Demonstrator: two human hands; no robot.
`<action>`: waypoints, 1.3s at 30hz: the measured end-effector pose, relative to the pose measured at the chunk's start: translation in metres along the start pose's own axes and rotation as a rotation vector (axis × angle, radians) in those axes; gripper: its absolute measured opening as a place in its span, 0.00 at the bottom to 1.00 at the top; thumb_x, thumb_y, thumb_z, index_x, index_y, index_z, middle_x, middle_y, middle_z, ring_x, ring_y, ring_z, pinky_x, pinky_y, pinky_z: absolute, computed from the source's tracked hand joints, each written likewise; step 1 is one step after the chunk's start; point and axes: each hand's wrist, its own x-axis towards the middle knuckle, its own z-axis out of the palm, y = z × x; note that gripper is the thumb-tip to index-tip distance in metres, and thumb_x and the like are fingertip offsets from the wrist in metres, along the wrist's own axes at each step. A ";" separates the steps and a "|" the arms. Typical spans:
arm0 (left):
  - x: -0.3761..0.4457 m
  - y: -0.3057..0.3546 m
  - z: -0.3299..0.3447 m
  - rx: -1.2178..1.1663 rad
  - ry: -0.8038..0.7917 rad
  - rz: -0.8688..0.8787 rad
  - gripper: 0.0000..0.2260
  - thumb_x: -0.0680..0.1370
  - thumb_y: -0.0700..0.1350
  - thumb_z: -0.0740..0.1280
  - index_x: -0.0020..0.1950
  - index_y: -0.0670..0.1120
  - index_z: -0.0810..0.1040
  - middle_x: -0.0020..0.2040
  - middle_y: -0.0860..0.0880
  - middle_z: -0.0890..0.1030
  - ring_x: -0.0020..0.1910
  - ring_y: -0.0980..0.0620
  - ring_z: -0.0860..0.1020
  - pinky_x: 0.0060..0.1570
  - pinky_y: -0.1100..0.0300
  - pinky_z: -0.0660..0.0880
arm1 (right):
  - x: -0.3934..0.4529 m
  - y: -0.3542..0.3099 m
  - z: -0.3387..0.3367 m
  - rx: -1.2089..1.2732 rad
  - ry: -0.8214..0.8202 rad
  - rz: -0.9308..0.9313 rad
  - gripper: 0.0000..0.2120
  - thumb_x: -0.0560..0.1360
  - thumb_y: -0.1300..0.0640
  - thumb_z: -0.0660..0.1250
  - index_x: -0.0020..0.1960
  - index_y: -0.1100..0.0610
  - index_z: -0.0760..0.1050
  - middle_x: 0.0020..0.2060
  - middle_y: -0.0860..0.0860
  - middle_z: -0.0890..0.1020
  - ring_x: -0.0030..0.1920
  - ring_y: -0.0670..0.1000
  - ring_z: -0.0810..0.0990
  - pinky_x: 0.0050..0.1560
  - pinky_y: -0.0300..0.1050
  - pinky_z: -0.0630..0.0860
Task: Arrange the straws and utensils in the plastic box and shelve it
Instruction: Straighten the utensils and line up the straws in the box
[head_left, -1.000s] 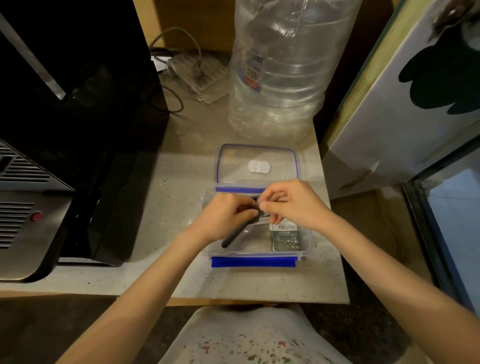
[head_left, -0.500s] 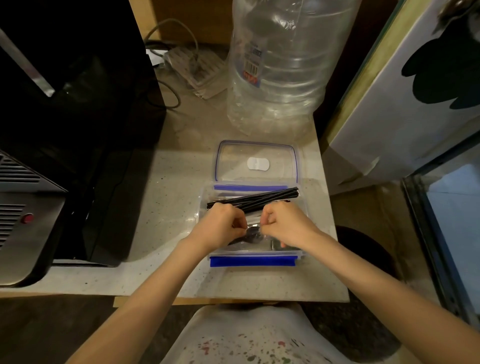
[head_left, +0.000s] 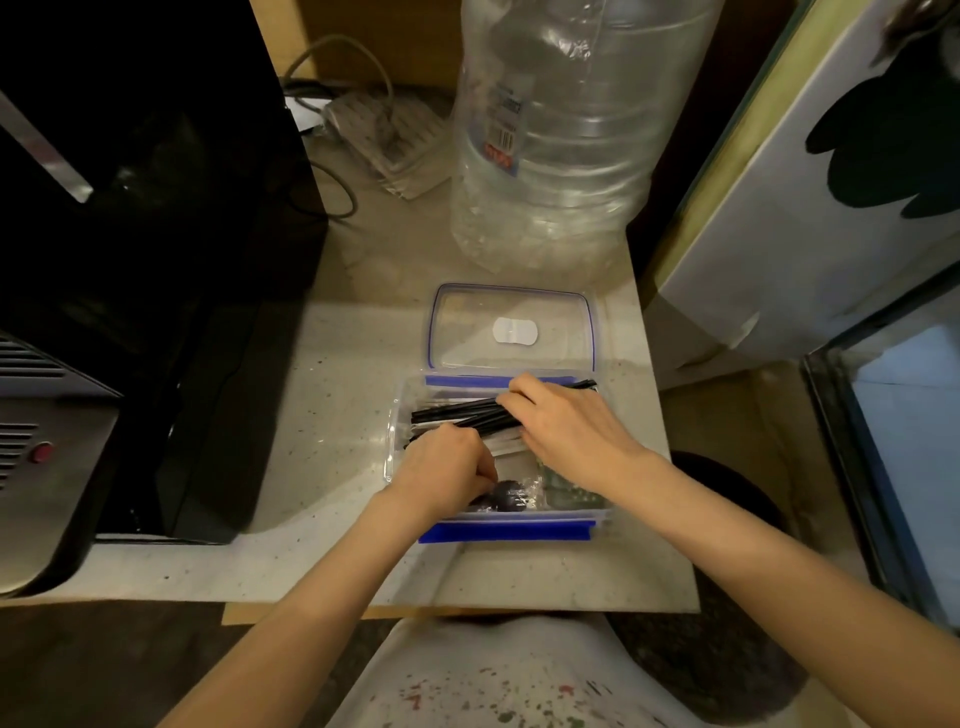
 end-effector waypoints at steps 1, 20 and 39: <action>-0.001 -0.001 0.001 -0.011 0.017 -0.005 0.07 0.75 0.44 0.67 0.48 0.49 0.85 0.46 0.50 0.86 0.45 0.51 0.82 0.48 0.55 0.80 | 0.003 -0.001 0.002 -0.024 -0.024 -0.010 0.19 0.70 0.68 0.68 0.60 0.60 0.72 0.54 0.55 0.75 0.43 0.54 0.79 0.34 0.50 0.79; -0.002 -0.005 0.004 0.109 0.156 -0.081 0.08 0.77 0.40 0.61 0.51 0.42 0.78 0.49 0.43 0.80 0.47 0.42 0.79 0.46 0.49 0.78 | 0.020 0.003 -0.012 -0.105 -0.052 0.144 0.08 0.72 0.65 0.66 0.48 0.56 0.79 0.41 0.51 0.82 0.40 0.54 0.80 0.39 0.45 0.76; -0.023 -0.020 -0.040 0.036 0.462 0.108 0.12 0.73 0.47 0.71 0.54 0.46 0.82 0.47 0.47 0.82 0.39 0.50 0.80 0.35 0.62 0.73 | 0.014 0.010 -0.027 -0.038 -0.097 0.138 0.07 0.75 0.59 0.65 0.49 0.56 0.80 0.40 0.54 0.83 0.42 0.55 0.80 0.38 0.43 0.71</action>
